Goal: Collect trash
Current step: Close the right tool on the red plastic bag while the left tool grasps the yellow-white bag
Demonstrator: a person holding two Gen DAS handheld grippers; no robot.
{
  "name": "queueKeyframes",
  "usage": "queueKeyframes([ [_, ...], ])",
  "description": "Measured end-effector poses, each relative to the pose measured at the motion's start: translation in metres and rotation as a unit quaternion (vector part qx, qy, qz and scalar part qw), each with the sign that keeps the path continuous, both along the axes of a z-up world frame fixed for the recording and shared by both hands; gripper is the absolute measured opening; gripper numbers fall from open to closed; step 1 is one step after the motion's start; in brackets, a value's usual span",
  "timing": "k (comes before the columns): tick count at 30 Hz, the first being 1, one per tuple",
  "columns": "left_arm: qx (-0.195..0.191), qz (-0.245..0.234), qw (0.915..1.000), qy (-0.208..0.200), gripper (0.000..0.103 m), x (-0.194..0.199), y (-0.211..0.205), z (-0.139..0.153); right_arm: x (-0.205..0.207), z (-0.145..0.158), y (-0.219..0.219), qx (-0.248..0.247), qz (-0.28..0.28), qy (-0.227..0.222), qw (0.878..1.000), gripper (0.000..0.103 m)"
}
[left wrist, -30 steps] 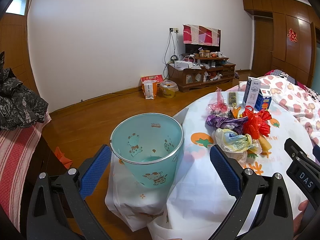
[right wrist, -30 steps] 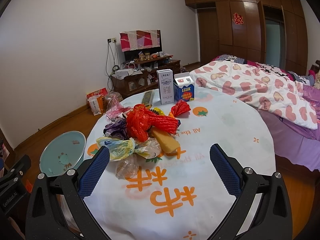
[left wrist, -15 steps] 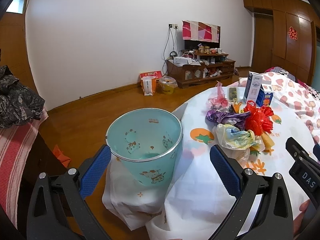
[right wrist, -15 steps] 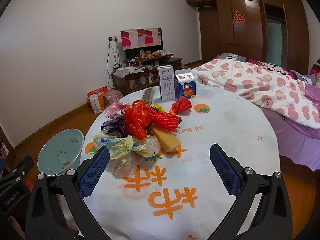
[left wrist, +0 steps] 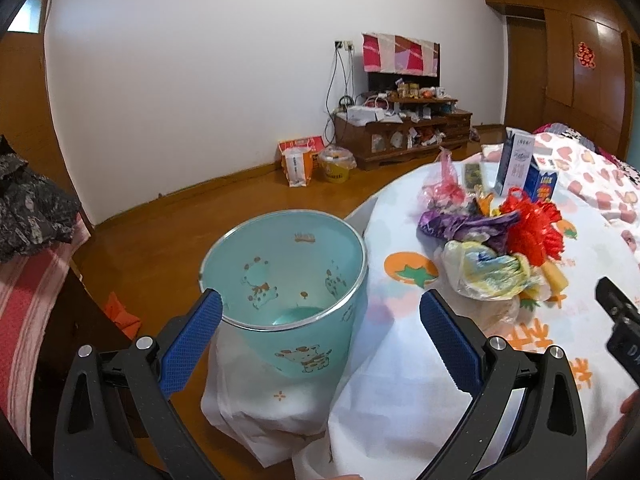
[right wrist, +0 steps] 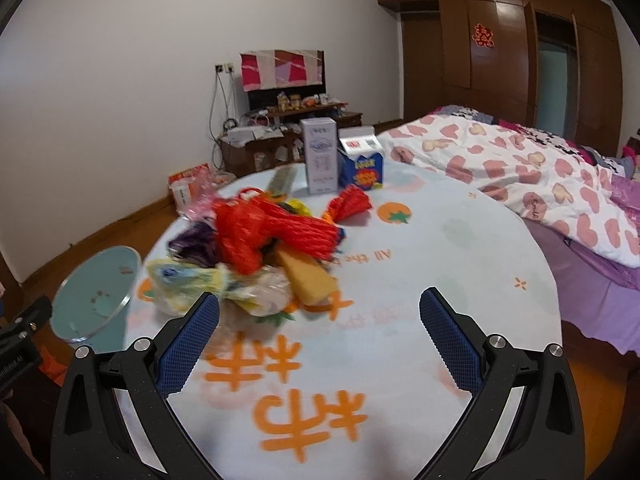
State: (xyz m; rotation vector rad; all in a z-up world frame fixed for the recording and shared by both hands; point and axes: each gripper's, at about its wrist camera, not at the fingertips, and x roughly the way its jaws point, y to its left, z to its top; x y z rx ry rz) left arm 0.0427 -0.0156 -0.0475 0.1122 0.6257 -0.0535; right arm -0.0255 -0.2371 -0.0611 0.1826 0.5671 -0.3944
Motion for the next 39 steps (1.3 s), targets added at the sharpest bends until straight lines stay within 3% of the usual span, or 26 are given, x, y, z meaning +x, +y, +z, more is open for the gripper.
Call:
queueKeyframes([
  [7, -0.003, -0.024, 0.9992, 0.032, 0.097, 0.022, -0.012, -0.018, 0.012, -0.006, -0.020, -0.007, 0.008, 0.005, 1.000, 0.099],
  [12, -0.001, -0.032, 0.9990, 0.032, 0.097, 0.034, -0.021, -0.021, 0.031, -0.003, -0.021, -0.005, 0.033, -0.003, 0.999, 0.098],
  [14, 0.000, -0.034, 0.9989, 0.033, 0.097, 0.038, -0.023, -0.022, 0.038, -0.007, -0.022, 0.001, 0.038, 0.002, 0.999, 0.095],
  [16, 0.001, -0.041, 0.9986, 0.033, 0.097, 0.040, -0.026, -0.024, 0.044, -0.013, -0.022, 0.004, 0.044, 0.012, 0.999, 0.084],
  [21, 0.003, -0.066, 0.9974, 0.030, 0.097, 0.048, -0.041, -0.023, 0.056, -0.027, -0.030, 0.017, 0.046, 0.041, 0.998, 0.067],
  [27, -0.001, -0.081, 0.9966, 0.015, 0.097, 0.069, -0.057, -0.011, 0.072, -0.010, -0.034, 0.047, 0.076, 0.017, 0.996, 0.060],
  [32, 0.000, -0.082, 0.9966, 0.011, 0.097, 0.074, -0.062, -0.009, 0.102, -0.005, -0.029, 0.095, 0.125, 0.012, 0.988, 0.060],
  [33, 0.002, -0.083, 0.9965, 0.013, 0.097, 0.074, -0.062, -0.010, 0.109, -0.008, -0.026, 0.096, 0.129, 0.019, 0.987, 0.056],
  [36, 0.003, -0.091, 0.9956, 0.023, 0.097, 0.074, -0.066, -0.016, 0.125, -0.024, -0.023, 0.114, 0.147, 0.047, 0.981, 0.024],
  [39, 0.001, -0.103, 0.9943, 0.027, 0.097, 0.074, -0.074, -0.020, 0.119, -0.031, -0.027, 0.129, 0.154, 0.047, 0.978, 0.016],
])
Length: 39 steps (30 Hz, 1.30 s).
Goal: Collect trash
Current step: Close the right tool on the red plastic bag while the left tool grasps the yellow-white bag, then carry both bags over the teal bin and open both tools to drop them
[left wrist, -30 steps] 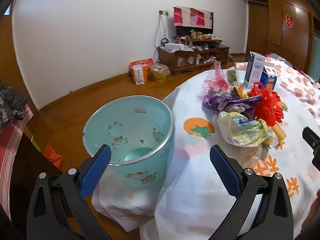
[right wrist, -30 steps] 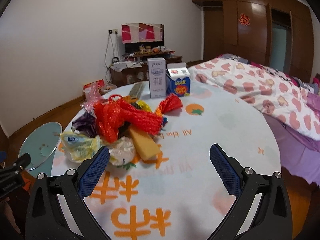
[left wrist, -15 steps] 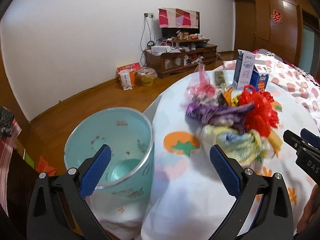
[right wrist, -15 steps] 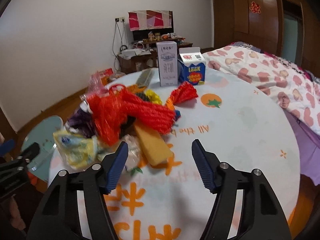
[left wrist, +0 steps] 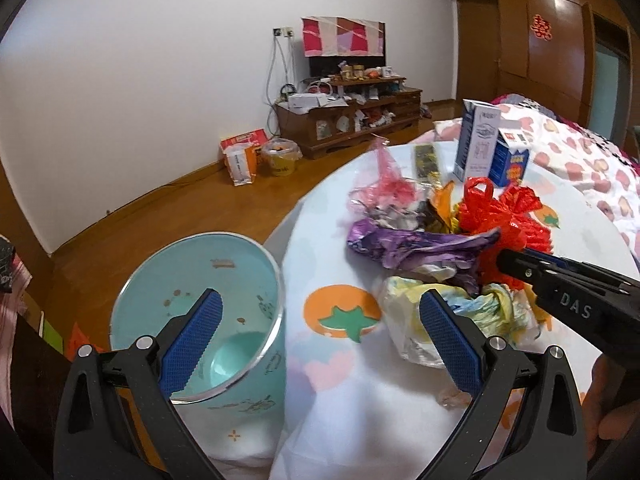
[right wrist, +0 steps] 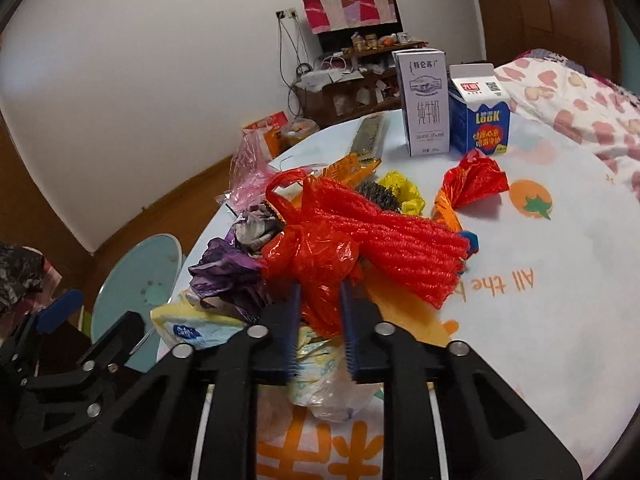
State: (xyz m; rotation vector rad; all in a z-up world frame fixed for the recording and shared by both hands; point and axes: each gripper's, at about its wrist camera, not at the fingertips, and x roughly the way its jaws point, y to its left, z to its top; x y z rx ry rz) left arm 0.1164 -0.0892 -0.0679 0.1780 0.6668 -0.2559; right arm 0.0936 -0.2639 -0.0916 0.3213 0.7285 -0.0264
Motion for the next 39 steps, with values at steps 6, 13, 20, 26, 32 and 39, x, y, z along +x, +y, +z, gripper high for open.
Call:
queueKeyframes([
  [6, -0.025, -0.045, 0.9986, 0.014, 0.093, 0.000, -0.025, -0.007, -0.035, 0.024, -0.007, -0.047, -0.017, -0.051, 0.997, 0.010],
  [13, -0.040, -0.075, 0.9954, 0.045, 0.074, 0.002, -0.044, -0.020, -0.071, 0.031, -0.023, -0.170, -0.077, -0.057, 0.981, 0.009],
  [20, -0.049, -0.090, 0.9937, 0.046, 0.037, -0.005, -0.048, -0.018, -0.095, 0.016, -0.028, -0.262, -0.109, -0.046, 0.958, 0.009],
  [26, -0.067, -0.097, 0.9927, 0.024, 0.029, -0.020, -0.036, 0.003, -0.098, 0.017, -0.026, -0.249, -0.114, -0.049, 0.960, 0.009],
  [32, -0.090, -0.098, 0.9910, -0.014, 0.029, -0.038, -0.012, 0.036, -0.104, 0.027, -0.021, -0.252, -0.126, -0.065, 0.957, 0.009],
  [39, -0.085, -0.010, 0.9930, -0.082, 0.030, -0.035, 0.045, 0.068, -0.102, 0.036, 0.005, -0.254, -0.091, -0.085, 0.959, 0.009],
])
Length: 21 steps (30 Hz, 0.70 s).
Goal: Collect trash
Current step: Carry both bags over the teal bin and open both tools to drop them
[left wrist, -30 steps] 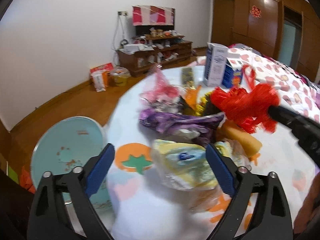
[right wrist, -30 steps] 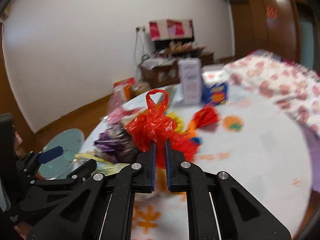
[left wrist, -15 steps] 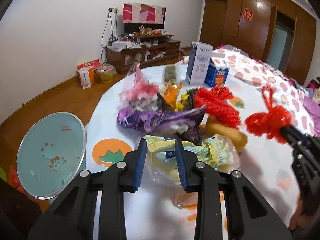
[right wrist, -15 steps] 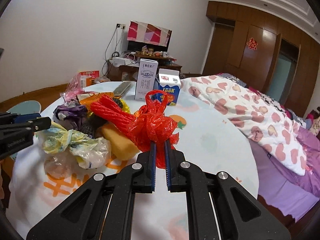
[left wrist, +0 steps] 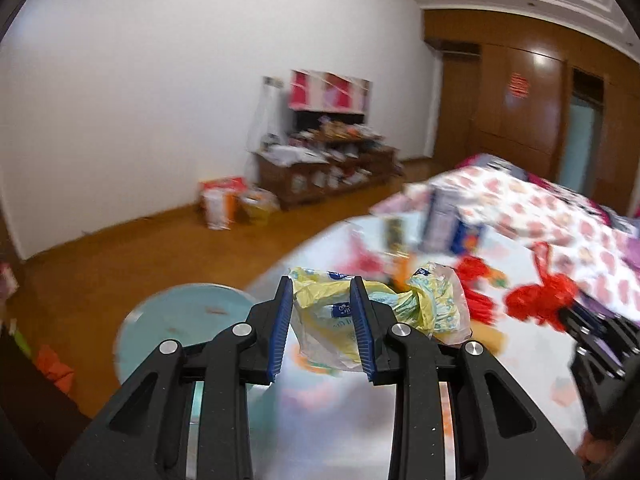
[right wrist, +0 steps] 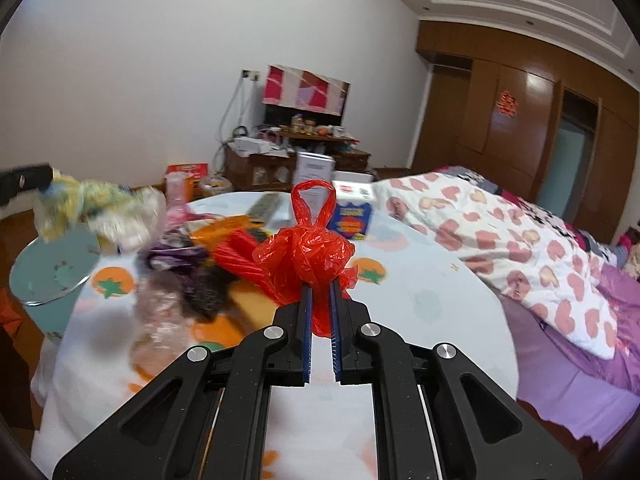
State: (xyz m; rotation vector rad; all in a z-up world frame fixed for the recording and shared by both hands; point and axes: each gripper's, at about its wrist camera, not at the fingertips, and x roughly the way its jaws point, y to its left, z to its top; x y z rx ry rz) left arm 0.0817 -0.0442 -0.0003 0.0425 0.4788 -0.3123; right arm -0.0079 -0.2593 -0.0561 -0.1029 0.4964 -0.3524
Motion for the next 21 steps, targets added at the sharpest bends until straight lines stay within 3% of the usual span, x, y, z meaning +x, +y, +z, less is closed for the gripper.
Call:
queueKeyframes([
  [9, 0.037, 0.129, 0.9909, -0.011, 0.030, 0.014, 0.080, -0.007, 0.029, -0.001, 0.064, -0.022, 0.095, 0.004, 0.995, 0.009],
  [21, 0.060, 0.203, 0.9772, 0.014, 0.030, 0.029, 0.127, -0.038, 0.086, -0.007, 0.153, 0.000, 0.206, 0.035, 0.978, 0.009],
])
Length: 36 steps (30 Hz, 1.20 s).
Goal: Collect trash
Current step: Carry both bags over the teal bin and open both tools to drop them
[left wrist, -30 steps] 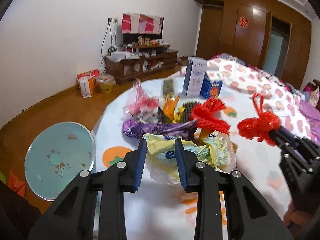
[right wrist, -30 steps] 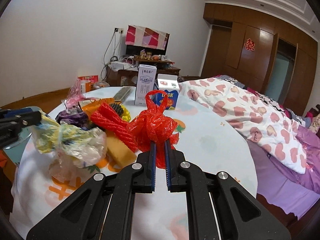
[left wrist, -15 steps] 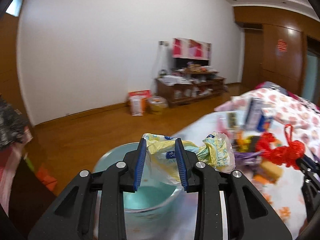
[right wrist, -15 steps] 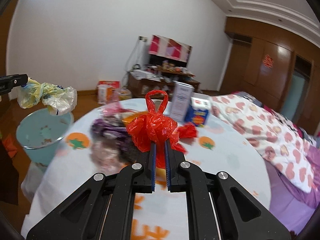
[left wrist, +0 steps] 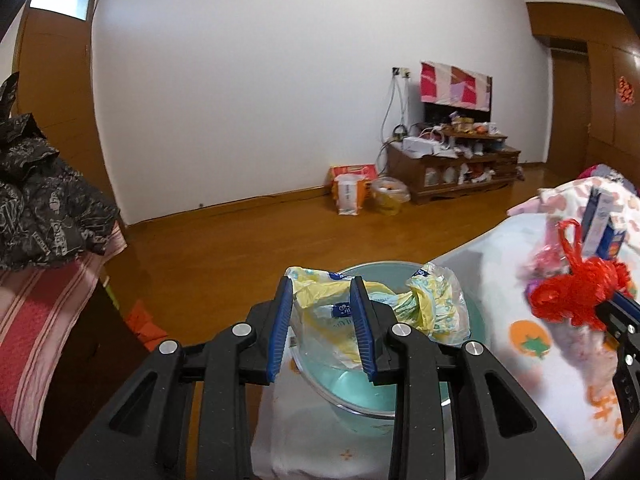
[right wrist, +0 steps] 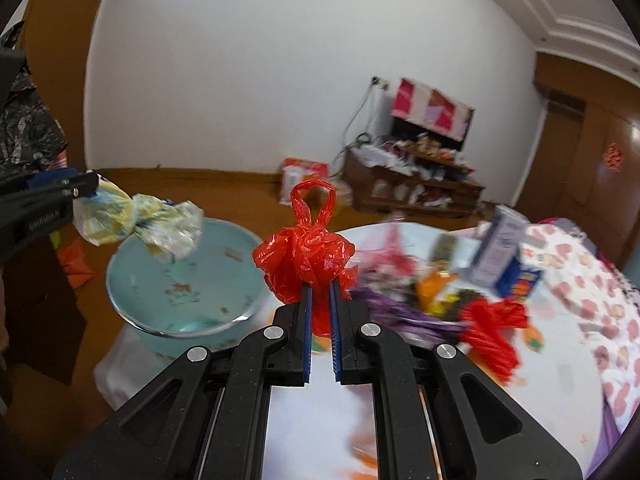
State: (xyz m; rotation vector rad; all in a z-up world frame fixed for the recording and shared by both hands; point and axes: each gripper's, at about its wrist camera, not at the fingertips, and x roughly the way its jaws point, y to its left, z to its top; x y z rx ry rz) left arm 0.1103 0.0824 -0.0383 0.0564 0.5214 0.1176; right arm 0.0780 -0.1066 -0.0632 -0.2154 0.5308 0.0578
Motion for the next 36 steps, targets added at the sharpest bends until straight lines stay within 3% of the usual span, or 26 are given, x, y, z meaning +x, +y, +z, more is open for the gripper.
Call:
queueKeyframes([
  [14, 0.007, -0.004, 0.9994, 0.034, 0.030, 0.024, 0.004, -0.032, 0.064, -0.039, 0.056, -0.025, 0.048, 0.074, 0.996, 0.009],
  [20, 0.011, -0.002, 0.9986, 0.051, 0.032, 0.031, 0.003, -0.044, 0.077, -0.054, 0.063, -0.012, 0.060, 0.109, 0.992, 0.011],
  [21, 0.011, -0.003, 0.9985, 0.053, 0.032, 0.032, 0.003, -0.046, 0.077, -0.055, 0.064, -0.010, 0.062, 0.110, 0.992, 0.020],
  [22, 0.011, -0.003, 0.9985, 0.053, 0.037, 0.032, 0.002, -0.046, 0.077, -0.054, 0.063, -0.009, 0.059, 0.108, 0.992, 0.037],
  [24, 0.017, 0.000, 0.9986, 0.050, 0.052, 0.031, 0.001, -0.045, 0.073, -0.050, 0.060, -0.001, 0.056, 0.094, 0.994, 0.048],
  [26, 0.023, 0.005, 0.9987, 0.046, 0.058, 0.029, 0.000, -0.043, 0.071, -0.044, 0.058, 0.003, 0.056, 0.085, 0.995, 0.052],
  [28, 0.024, 0.009, 0.9987, 0.043, 0.063, 0.027, 0.001, -0.040, 0.068, -0.039, 0.056, 0.005, 0.049, 0.076, 0.996, 0.066],
  [34, 0.022, 0.038, 0.9982, 0.040, 0.084, 0.020, 0.003, -0.031, 0.057, -0.026, 0.034, 0.026, 0.020, 0.059, 0.998, 0.083],
  [36, 0.018, 0.043, 0.9981, 0.040, 0.085, 0.017, 0.002, -0.029, 0.053, -0.024, 0.024, 0.033, 0.008, 0.060, 0.998, 0.087],
])
